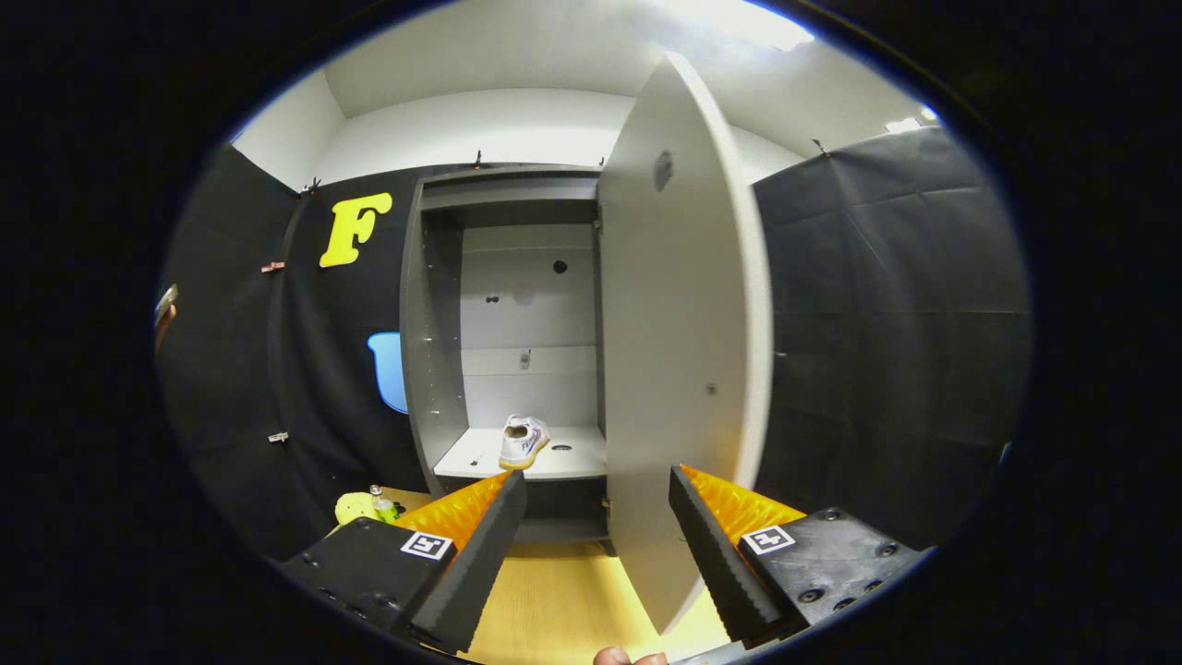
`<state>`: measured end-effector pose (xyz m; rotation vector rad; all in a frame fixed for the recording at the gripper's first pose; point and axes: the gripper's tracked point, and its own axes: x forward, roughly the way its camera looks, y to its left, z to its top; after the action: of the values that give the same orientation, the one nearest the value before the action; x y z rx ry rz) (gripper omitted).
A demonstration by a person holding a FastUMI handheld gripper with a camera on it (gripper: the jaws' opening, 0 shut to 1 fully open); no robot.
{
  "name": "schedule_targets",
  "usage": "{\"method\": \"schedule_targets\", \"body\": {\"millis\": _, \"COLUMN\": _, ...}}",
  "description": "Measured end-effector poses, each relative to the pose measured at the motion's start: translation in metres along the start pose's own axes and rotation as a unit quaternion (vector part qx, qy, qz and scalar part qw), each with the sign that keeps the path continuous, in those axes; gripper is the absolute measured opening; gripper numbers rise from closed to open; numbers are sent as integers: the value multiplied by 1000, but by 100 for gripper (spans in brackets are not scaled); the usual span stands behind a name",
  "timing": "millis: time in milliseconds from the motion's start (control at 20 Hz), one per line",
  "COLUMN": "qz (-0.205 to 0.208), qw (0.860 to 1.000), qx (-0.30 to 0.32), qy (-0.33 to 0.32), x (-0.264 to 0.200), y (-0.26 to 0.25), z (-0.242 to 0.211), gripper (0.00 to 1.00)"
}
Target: Open the shoe cabinet door, grab the shoes and put them into the shoe cabinet, then close the shoe cabinet door.
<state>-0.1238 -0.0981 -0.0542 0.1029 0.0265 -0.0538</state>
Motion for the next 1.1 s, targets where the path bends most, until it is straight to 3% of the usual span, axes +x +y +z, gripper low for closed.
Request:
{"method": "schedule_targets", "body": {"millis": 250, "qz": -71, "qw": 997, "qx": -15, "qy": 12, "x": -21, "y": -76, "z": -11, "gripper": 98}}
{"method": "schedule_targets", "body": {"millis": 500, "qz": -132, "qw": 991, "qx": 7, "qy": 29, "x": 14, "y": -149, "z": -20, "gripper": 98}}
{"method": "schedule_targets", "body": {"millis": 800, "qz": -119, "qw": 992, "qx": 5, "qy": 31, "x": 69, "y": -166, "z": -8, "gripper": 98}}
{"method": "schedule_targets", "body": {"millis": 1100, "qz": -122, "qw": 992, "qx": 28, "qy": 33, "x": 79, "y": -170, "z": -5, "gripper": 98}}
